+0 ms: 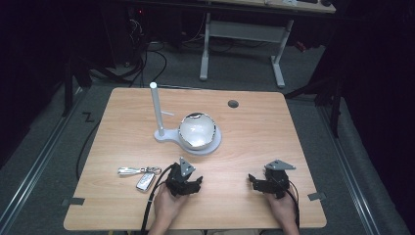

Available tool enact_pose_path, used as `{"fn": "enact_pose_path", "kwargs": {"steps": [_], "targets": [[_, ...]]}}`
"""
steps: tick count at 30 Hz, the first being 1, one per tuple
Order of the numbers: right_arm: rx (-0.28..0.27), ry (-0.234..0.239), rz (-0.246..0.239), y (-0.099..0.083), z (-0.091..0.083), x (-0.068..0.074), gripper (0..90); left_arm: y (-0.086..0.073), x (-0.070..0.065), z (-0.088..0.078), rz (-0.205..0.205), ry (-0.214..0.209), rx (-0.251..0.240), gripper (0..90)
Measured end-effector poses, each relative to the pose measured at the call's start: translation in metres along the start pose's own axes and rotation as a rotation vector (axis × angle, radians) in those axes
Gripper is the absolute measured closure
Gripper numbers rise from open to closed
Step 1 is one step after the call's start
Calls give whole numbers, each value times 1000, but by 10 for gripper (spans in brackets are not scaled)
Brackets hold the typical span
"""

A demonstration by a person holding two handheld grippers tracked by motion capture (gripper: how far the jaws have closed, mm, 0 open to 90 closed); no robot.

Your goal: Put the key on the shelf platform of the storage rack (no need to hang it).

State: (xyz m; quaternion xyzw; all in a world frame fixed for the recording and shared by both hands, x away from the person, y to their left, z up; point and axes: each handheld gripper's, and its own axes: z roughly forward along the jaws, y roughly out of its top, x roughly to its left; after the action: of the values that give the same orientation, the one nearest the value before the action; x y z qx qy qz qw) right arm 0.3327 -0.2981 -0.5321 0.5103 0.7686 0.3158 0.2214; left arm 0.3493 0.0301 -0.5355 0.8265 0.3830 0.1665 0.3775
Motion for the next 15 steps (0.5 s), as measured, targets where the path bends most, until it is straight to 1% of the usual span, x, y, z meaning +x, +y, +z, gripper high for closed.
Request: {"fn": "enact_pose_path", "kwargs": {"steps": [15], "targets": [[1, 1, 1, 0, 0, 0, 217, 0, 0, -1, -5, 2, 1, 338]]}}
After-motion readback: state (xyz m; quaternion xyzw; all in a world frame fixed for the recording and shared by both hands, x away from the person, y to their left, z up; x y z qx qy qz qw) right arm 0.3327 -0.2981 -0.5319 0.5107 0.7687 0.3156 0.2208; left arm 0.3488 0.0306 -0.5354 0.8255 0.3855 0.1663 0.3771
